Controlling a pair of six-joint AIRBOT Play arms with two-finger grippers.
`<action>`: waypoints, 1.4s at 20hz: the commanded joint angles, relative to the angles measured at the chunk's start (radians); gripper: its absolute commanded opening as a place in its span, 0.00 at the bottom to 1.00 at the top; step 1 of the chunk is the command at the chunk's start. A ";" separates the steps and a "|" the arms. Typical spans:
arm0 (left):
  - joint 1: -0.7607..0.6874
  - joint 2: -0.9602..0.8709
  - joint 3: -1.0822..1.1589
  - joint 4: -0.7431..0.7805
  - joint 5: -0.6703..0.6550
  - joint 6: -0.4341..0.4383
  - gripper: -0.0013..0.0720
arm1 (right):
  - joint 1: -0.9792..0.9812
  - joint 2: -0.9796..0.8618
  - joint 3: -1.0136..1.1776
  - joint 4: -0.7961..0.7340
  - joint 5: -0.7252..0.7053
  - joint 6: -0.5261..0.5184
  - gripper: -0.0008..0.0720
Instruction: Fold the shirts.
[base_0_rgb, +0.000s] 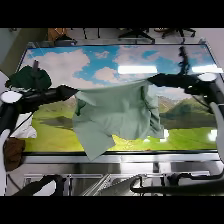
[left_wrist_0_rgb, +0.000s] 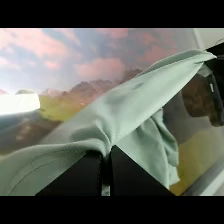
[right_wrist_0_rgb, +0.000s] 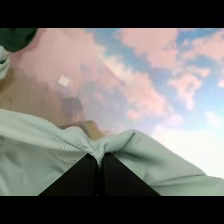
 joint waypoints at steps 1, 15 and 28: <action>-0.027 -0.254 0.084 -0.008 0.058 0.060 0.04 | 0.069 -0.136 -0.021 0.018 -0.141 -0.020 0.18; 0.304 -0.348 0.087 0.462 -0.435 -0.084 0.82 | -0.433 0.378 -0.344 -0.631 0.260 0.586 0.67; 0.193 -0.482 0.029 0.253 -0.277 -0.005 0.04 | -0.377 0.273 -0.586 -0.611 0.246 0.480 0.67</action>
